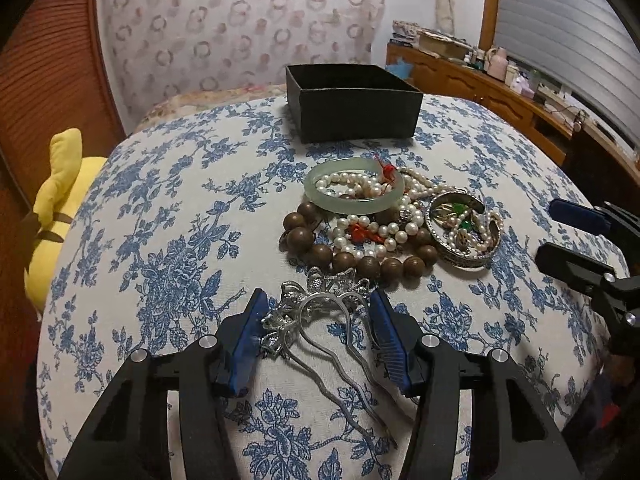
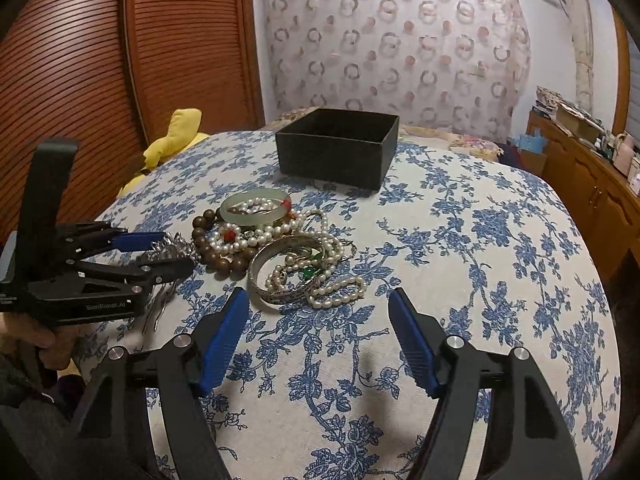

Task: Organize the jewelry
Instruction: 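Grasp the silver hair comb with the left tool while the right tool grasps the silver bangle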

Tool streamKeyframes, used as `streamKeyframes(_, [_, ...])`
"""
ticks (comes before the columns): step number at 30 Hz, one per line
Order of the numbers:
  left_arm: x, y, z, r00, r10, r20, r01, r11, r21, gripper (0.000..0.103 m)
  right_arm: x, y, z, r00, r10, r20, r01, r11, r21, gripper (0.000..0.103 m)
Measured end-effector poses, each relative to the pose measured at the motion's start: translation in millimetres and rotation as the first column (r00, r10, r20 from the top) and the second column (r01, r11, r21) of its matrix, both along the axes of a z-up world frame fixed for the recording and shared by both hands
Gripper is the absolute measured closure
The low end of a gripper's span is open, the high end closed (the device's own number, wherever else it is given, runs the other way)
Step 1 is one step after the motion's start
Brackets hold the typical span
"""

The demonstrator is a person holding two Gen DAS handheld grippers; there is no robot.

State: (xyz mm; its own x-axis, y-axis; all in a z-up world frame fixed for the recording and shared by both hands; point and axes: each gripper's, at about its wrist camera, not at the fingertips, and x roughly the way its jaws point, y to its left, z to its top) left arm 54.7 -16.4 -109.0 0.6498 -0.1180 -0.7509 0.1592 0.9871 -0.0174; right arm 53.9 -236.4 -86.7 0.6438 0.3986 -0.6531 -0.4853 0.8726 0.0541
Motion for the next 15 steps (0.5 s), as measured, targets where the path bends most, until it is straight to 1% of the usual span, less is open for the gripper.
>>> streamKeyframes(8, [-7.5,16.0,2.7,1.000,0.016,0.022,-0.014,0.997,-0.071,0.053,15.5,22.1,-4.3,0.996,0.084,-0.033,-0.086,0.994,-0.061,0.029])
streamKeyframes(15, [-9.5,26.0,11.4,0.998,0.028,0.052,-0.022,0.994,-0.110,0.053,33.8,47.7,-12.6,0.984,0.165,-0.071,-0.174,0.974,-0.145,0.029])
